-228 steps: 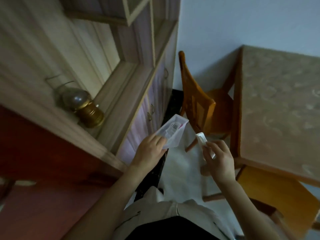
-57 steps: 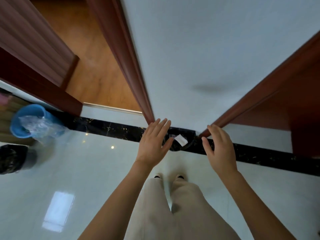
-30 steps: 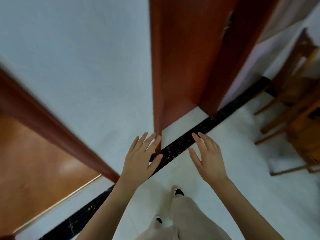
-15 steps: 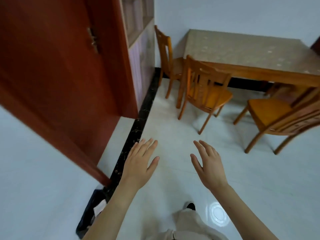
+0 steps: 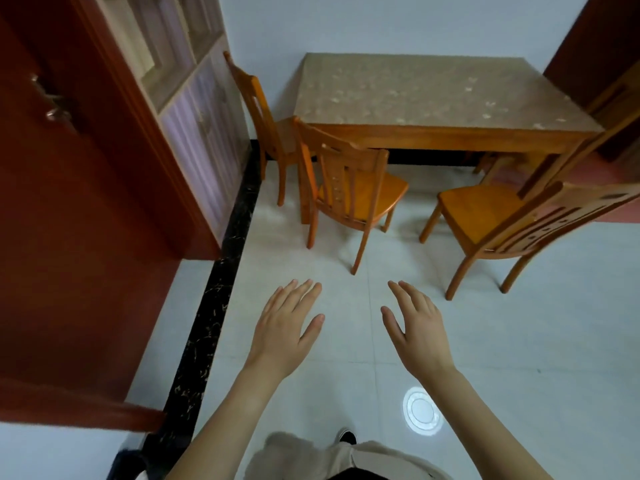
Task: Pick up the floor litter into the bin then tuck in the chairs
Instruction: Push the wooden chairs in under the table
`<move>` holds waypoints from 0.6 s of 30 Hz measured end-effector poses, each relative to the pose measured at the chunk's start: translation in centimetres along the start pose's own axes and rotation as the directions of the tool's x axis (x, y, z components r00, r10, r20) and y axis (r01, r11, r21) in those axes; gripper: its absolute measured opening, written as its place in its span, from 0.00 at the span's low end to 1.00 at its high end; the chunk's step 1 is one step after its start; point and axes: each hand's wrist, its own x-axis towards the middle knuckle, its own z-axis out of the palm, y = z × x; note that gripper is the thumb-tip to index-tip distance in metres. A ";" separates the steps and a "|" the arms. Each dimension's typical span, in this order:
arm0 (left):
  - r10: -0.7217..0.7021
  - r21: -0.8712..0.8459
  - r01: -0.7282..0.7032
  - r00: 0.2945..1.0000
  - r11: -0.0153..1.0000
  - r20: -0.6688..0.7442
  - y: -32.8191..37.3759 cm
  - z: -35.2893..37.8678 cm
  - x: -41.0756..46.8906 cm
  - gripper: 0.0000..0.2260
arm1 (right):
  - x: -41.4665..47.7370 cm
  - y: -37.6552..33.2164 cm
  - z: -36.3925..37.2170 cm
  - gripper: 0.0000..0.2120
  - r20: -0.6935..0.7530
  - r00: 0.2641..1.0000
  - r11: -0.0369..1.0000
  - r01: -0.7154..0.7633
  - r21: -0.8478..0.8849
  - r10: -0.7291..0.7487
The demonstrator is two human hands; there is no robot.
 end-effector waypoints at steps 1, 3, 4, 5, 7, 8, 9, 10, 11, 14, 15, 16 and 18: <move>0.021 0.000 -0.021 1.000 1.000 0.010 0.7 0.6 1.6 0.24 | 0.9 1.1 -0.5 0.27 -0.014 1.000 1.000 -0.012 0.001 0.012; 0.065 -0.003 -0.064 0.997 0.998 0.036 1.9 1.9 5.1 0.24 | 2.5 3.5 -1.5 0.26 -0.034 0.998 0.999 -0.047 -0.006 0.047; 0.082 -0.003 -0.082 0.996 0.997 0.047 2.4 2.4 6.5 0.25 | 3.2 4.5 -2.0 0.26 -0.044 0.997 0.998 -0.063 -0.013 0.063; 0.101 -0.007 -0.101 0.993 0.995 0.058 3.1 2.9 8.2 0.25 | 3.9 5.7 -2.5 0.26 -0.053 0.995 0.996 -0.088 -0.017 0.087; 0.138 -0.022 -0.136 0.988 0.990 0.072 4.1 3.8 11.3 0.24 | 5.0 7.7 -3.2 0.26 -0.076 0.989 0.991 -0.130 -0.021 0.128; 0.161 -0.029 -0.159 0.983 0.987 0.089 4.6 4.4 13.2 0.24 | 5.7 8.8 -3.5 0.26 -0.092 0.984 0.988 -0.155 -0.022 0.153; 0.187 -0.035 -0.184 0.977 0.982 0.106 5.0 5.1 15.1 0.24 | 6.4 9.9 -3.7 0.26 -0.109 0.977 0.983 -0.184 -0.019 0.181; 0.213 -0.040 -0.210 0.969 0.977 0.125 5.3 5.8 17.1 0.24 | 7.3 11.1 -3.7 0.25 -0.125 0.970 0.977 -0.213 -0.015 0.209; 0.237 -0.048 -0.232 0.961 0.972 0.143 5.5 6.7 19.2 0.24 | 8.3 12.3 -3.6 0.25 -0.137 0.961 0.970 -0.243 -0.012 0.239; 0.310 -0.079 -0.301 0.931 0.950 0.194 6.0 9.7 25.7 0.24 | 11.6 15.7 -3.2 0.25 -0.182 0.926 0.941 -0.339 -0.009 0.331; 0.343 -0.091 -0.331 0.915 0.939 0.214 6.3 10.6 28.0 0.24 | 12.8 16.7 -3.2 0.25 -0.200 0.909 0.928 -0.373 -0.003 0.365; 0.379 -0.106 -0.364 0.894 0.925 0.239 6.7 11.4 30.4 0.25 | 14.0 17.6 -3.3 0.25 -0.219 0.891 0.914 -0.407 0.004 0.398; 0.454 -0.141 -0.432 0.844 0.891 0.286 7.9 12.7 35.2 0.26 | 16.5 19.2 -4.0 0.25 -0.264 0.849 0.882 -0.471 0.013 0.457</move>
